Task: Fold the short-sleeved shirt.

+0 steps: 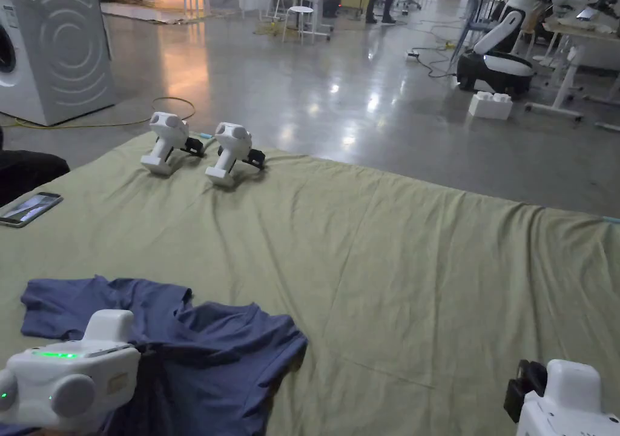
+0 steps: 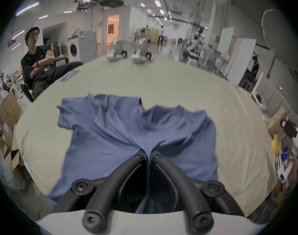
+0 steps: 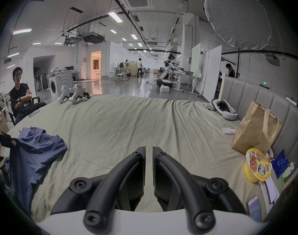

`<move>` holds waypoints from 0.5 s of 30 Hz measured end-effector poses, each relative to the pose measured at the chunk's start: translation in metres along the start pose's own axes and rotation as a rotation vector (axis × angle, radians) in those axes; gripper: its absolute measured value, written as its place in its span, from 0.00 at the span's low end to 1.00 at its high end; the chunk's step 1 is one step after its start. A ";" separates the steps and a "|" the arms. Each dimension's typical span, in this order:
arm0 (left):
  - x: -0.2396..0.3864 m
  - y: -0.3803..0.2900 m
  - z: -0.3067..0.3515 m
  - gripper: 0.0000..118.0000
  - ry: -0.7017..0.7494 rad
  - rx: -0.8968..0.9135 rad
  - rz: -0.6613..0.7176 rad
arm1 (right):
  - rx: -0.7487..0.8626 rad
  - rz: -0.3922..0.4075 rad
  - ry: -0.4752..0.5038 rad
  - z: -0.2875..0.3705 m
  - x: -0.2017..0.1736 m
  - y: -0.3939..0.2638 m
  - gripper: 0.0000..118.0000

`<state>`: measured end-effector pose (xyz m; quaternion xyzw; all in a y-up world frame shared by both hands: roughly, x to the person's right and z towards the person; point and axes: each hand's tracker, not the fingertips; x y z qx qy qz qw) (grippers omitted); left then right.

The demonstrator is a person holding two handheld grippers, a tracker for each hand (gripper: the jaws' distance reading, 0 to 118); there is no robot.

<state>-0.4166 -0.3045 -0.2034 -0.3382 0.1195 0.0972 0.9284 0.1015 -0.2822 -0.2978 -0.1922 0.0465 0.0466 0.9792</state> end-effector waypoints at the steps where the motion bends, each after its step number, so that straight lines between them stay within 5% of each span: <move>1: 0.004 0.007 0.006 0.05 0.013 0.021 -0.015 | 0.005 -0.007 0.000 0.001 0.002 0.001 0.10; 8: 0.044 0.070 0.066 0.05 -0.053 0.235 -0.015 | 0.041 -0.047 -0.006 0.010 0.017 0.010 0.10; 15: 0.134 0.132 0.111 0.05 -0.218 0.354 -0.157 | 0.085 -0.086 -0.032 0.022 0.043 0.018 0.10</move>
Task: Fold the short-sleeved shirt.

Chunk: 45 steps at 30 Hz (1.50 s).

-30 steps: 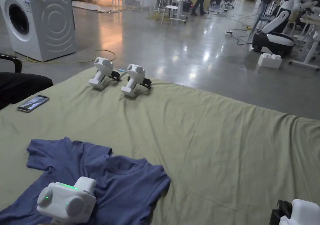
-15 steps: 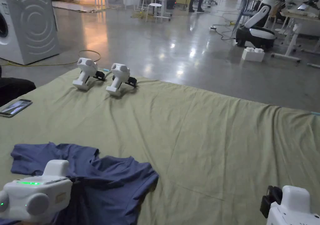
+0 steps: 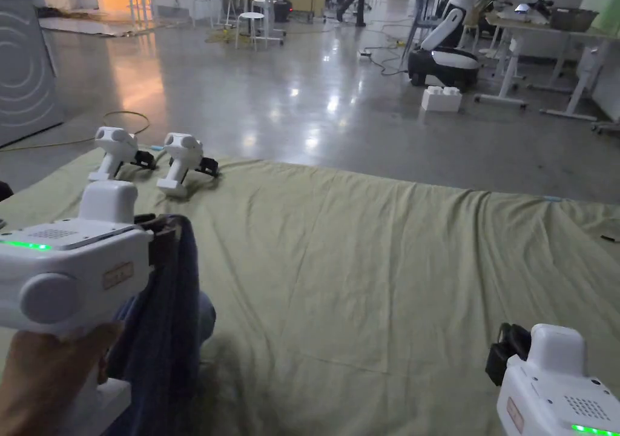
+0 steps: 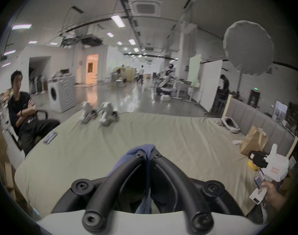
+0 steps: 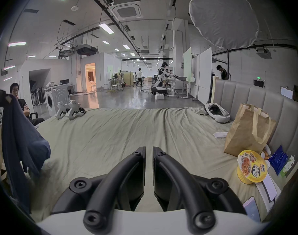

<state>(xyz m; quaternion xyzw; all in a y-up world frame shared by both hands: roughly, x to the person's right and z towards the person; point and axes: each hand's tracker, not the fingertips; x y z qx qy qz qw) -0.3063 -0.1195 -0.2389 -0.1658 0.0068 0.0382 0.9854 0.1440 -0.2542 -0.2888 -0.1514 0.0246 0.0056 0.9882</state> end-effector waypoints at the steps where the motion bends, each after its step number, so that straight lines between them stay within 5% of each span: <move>1: 0.017 0.010 -0.003 0.05 -0.024 0.013 -0.014 | 0.007 -0.007 -0.006 0.002 0.005 0.001 0.10; 11: 0.172 0.036 -0.050 0.04 -0.389 0.031 -0.065 | 0.055 -0.021 -0.105 0.031 0.063 0.007 0.10; 18: 0.282 -0.035 -0.096 0.05 -0.566 -0.165 -0.078 | 0.039 -0.038 -0.182 0.048 0.104 -0.005 0.10; 24: 0.320 -0.111 -0.110 0.06 -0.572 -0.314 -0.095 | -0.012 -0.048 -0.214 0.055 0.122 -0.018 0.10; 28: 0.314 -0.131 -0.110 0.25 -0.539 -0.335 -0.069 | -0.036 -0.034 -0.203 0.055 0.122 -0.023 0.10; 29: 0.310 -0.131 -0.110 0.53 -0.536 -0.338 -0.058 | -0.038 -0.027 -0.199 0.055 0.121 -0.023 0.10; 30: 0.303 -0.129 -0.108 0.61 -0.535 -0.336 -0.048 | -0.036 -0.021 -0.191 0.055 0.118 -0.021 0.10; 42: 0.196 -0.084 -0.046 0.56 -0.205 0.009 -0.021 | 0.093 0.027 -0.096 0.053 0.055 0.023 0.10; 43: 0.186 -0.083 -0.039 0.52 -0.173 0.034 -0.012 | 0.105 0.028 -0.092 0.053 0.049 0.025 0.10; 45: 0.169 -0.085 -0.028 0.18 -0.137 0.066 0.001 | 0.119 0.019 -0.082 0.053 0.040 0.028 0.10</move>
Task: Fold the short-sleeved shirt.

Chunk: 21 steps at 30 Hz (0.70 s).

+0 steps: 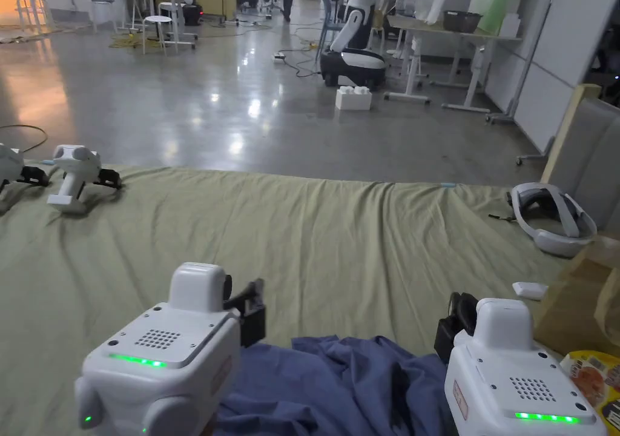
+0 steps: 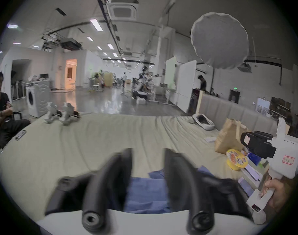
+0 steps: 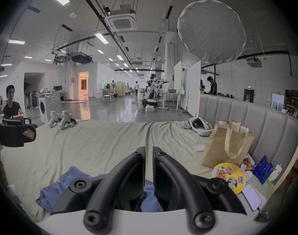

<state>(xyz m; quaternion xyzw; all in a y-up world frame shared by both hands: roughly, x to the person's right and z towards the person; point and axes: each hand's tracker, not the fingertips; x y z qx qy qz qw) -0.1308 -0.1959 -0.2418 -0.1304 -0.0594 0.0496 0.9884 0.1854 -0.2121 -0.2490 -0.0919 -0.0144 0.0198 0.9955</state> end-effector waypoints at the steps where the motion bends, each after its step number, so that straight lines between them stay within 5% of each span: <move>1: -0.007 -0.001 0.005 0.13 0.040 -0.001 -0.008 | 0.010 -0.005 0.006 0.000 -0.005 0.000 0.10; 5: -0.032 -0.011 0.020 0.02 0.112 0.005 -0.023 | 0.036 -0.016 0.020 0.002 -0.019 -0.005 0.10; 21: -0.110 -0.063 -0.031 0.01 0.084 -0.327 0.140 | -0.016 -0.003 0.052 -0.005 -0.025 -0.019 0.10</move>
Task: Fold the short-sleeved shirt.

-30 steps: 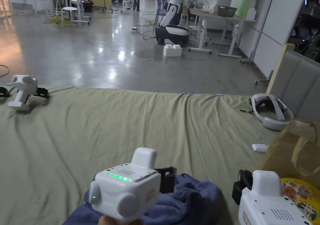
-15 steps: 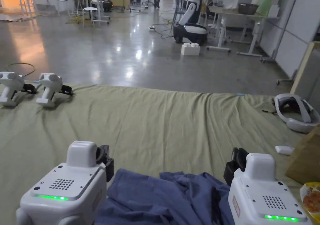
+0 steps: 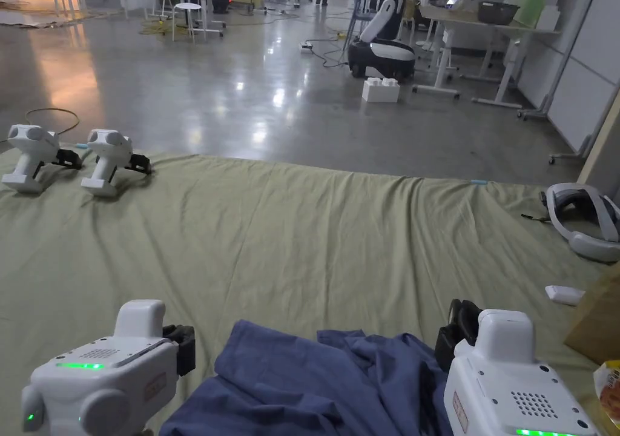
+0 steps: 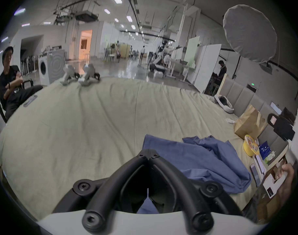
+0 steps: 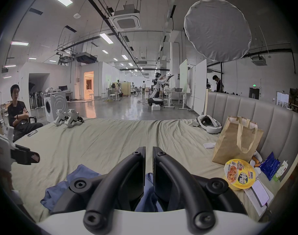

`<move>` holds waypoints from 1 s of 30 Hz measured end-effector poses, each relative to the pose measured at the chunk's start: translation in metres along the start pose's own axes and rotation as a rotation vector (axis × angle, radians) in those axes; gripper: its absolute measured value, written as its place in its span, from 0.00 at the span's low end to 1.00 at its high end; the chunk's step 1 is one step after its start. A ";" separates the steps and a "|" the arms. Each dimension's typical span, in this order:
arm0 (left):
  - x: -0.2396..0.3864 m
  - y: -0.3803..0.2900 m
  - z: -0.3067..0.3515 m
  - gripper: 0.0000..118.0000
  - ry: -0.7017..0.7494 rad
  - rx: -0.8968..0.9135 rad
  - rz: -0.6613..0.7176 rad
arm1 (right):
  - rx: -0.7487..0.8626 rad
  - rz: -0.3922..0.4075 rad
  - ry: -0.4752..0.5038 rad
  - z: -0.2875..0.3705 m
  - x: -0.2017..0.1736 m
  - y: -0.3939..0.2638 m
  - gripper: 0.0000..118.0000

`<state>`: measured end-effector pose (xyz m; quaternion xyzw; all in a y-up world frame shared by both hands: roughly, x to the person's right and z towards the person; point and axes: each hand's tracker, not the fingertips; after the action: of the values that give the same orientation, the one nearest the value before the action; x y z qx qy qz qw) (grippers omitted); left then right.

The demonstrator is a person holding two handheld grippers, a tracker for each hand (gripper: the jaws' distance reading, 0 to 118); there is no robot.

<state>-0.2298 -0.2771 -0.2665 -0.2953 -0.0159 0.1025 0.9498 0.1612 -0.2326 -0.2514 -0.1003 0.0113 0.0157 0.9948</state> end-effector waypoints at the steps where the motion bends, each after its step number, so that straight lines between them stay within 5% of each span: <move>1: -0.002 0.002 -0.012 0.01 -0.003 -0.027 -0.002 | -0.007 -0.002 0.001 -0.001 0.002 -0.002 0.10; 10: -0.002 0.030 -0.130 0.01 -0.060 -0.299 -0.004 | -0.078 0.004 -0.017 -0.013 0.023 -0.015 0.10; 11: -0.005 0.022 -0.106 0.02 -0.055 -0.322 -0.007 | -0.087 0.005 -0.021 -0.014 0.025 -0.017 0.10; 12: -0.005 0.021 -0.106 0.07 -0.053 -0.347 -0.011 | -0.095 0.008 -0.026 -0.015 0.028 -0.018 0.10; 13: -0.005 0.021 -0.106 0.24 -0.057 -0.344 -0.012 | -0.099 0.010 -0.033 -0.015 0.032 -0.020 0.10; 14: -0.002 0.028 -0.136 0.54 -0.057 -0.359 -0.016 | -0.105 0.013 -0.039 -0.015 0.035 -0.022 0.10; 15: -0.001 0.030 -0.150 0.62 -0.062 -0.385 -0.004 | -0.112 0.016 -0.047 -0.016 0.038 -0.024 0.10; 24: 0.019 0.004 -0.213 0.59 0.063 -0.509 -0.076 | -0.206 0.010 -0.114 -0.027 0.072 -0.045 0.10; 27: 0.041 0.025 -0.235 0.57 0.108 -0.445 -0.217 | -0.255 -0.007 -0.122 -0.036 0.082 -0.050 0.10; 28: 0.045 0.023 -0.231 0.50 0.090 -0.425 -0.263 | -0.282 -0.013 -0.126 -0.042 0.085 -0.051 0.10; 29: 0.047 0.020 -0.227 0.30 0.056 -0.418 -0.285 | -0.306 -0.022 -0.123 -0.048 0.087 -0.052 0.10; 30: 0.055 0.018 -0.228 0.21 0.069 -0.423 -0.308 | -0.328 -0.031 -0.117 -0.055 0.090 -0.053 0.10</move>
<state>-0.1588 -0.3788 -0.4665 -0.4847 -0.0491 -0.0589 0.8713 0.2523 -0.2930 -0.2973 -0.2601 -0.0507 0.0078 0.9642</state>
